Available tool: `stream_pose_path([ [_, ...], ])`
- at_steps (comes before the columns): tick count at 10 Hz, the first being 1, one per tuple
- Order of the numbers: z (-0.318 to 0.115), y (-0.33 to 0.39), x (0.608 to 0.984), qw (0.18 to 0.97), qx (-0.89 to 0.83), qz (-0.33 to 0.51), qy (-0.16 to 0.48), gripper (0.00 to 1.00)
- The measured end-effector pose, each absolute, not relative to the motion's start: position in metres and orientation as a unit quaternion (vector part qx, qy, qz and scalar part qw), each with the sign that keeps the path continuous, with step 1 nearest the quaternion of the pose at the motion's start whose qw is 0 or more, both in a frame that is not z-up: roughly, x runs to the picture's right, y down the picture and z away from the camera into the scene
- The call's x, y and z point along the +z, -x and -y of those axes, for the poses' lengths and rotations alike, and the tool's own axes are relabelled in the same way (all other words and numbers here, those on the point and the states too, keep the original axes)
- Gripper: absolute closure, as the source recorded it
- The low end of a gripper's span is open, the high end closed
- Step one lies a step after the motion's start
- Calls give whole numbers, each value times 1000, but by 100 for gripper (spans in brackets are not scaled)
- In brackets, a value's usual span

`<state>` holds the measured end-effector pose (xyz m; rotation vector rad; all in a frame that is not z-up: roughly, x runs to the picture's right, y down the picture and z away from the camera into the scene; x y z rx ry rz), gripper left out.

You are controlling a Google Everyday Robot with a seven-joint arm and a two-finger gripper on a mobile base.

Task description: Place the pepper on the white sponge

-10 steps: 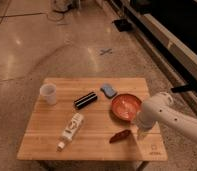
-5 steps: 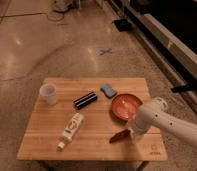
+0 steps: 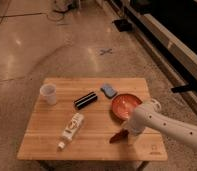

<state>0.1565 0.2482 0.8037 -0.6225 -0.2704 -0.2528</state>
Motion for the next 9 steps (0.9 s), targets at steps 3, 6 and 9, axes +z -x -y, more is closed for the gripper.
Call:
stream_pose_path([
  [3,-245,-148,803,929,-125,135,320,70],
  [6,-239,-151,805,927,-114,129,332,99],
  [9,-206,-152,804,927,-117,115,338,100],
])
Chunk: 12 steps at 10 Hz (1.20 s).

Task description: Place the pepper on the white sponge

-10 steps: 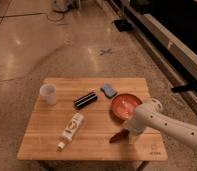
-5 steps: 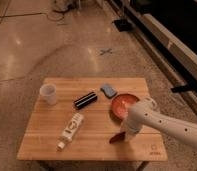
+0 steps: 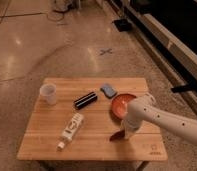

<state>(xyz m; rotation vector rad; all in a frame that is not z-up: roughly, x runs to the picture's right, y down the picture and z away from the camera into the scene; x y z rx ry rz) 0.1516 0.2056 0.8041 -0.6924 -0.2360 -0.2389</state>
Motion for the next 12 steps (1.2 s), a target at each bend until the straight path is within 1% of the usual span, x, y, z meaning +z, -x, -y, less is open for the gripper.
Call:
stream_pose_path([
  [3,-149,-134,797,924,-144,123,333,100],
  [6,-111,-118,795,921,-163,134,328,100],
  [8,-96,-107,807,922,-170,137,321,100],
  [9,-84,-102,825,925,-169,135,312,100],
  [11,-65,-101,847,932,-167,127,297,100],
  [12,-49,-98,862,937,-167,121,283,100],
])
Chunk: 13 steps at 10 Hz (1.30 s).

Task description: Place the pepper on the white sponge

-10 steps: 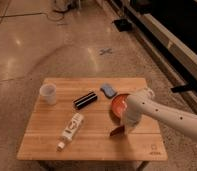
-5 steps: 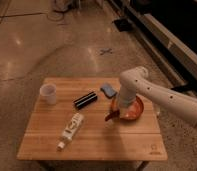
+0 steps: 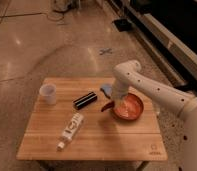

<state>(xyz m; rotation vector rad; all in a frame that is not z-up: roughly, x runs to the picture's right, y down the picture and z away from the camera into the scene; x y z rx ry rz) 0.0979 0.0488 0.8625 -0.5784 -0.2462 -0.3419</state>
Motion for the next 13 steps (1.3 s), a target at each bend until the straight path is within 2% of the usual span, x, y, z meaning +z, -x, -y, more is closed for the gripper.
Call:
stream_pose_path([
  [5,9,-89,898,956,-168,102,216,100],
  [11,33,-98,942,970,-141,98,173,100],
  [12,34,-99,947,972,-134,98,169,97],
  [13,36,-104,955,974,-121,96,164,85],
])
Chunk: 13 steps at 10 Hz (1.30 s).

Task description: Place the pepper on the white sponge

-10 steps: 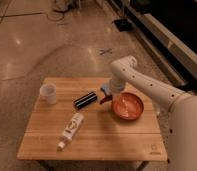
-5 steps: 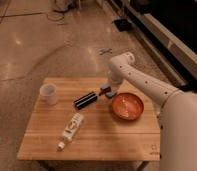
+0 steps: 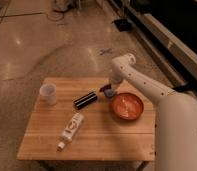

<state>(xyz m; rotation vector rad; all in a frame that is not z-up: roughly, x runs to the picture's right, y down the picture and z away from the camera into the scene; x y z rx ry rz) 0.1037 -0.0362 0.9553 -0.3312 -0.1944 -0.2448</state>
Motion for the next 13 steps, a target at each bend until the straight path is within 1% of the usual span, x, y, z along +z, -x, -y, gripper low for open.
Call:
stream_pose_path([
  [1,36,-106,960,975,-114,97,164,75],
  [2,35,-106,962,975,-110,99,164,68],
  [5,27,-96,965,974,-93,115,171,35],
  [7,25,-95,965,974,-82,120,172,20],
  [11,34,-106,962,979,-53,119,158,20],
  [13,45,-119,946,980,-43,124,151,20],
])
